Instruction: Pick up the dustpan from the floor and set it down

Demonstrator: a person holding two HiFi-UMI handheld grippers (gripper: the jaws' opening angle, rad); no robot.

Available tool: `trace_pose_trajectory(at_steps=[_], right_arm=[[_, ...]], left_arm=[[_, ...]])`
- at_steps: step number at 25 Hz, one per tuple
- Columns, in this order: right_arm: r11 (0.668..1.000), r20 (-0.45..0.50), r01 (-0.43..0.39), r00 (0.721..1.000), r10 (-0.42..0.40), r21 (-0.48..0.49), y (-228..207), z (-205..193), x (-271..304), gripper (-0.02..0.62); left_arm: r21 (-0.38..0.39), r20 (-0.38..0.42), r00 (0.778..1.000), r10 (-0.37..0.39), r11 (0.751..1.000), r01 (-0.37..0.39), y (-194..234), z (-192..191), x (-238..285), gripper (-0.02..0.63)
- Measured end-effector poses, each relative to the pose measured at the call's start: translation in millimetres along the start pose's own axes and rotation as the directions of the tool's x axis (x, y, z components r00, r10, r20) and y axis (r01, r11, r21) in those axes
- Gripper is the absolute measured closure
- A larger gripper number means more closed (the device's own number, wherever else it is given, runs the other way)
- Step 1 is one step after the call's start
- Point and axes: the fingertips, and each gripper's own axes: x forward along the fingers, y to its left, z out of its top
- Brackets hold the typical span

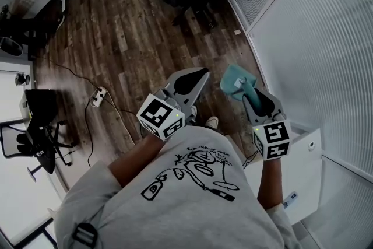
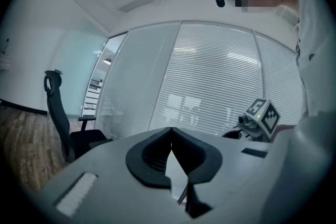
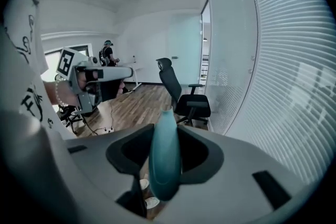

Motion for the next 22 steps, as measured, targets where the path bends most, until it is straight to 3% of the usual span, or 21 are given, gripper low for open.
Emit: trace_pose_trajectory(at_steps=[12,22], right_arm=[[0.998,0.069,-0.013,0.998,0.017,-0.057,17.5,45.3,-27.0,0.465],[0.997,0.084,-0.02,0.996,0.026,-0.069,19.4,51.3,-28.1,0.465]], left_arm=[[0.021,0.035,0.999,-0.007,1.0,0.006,-1.1,19.5,-0.8,0.604],[0.018,0.033,0.999,-0.005,1.0,0.005,-0.5,17.3,1.0,0.604]])
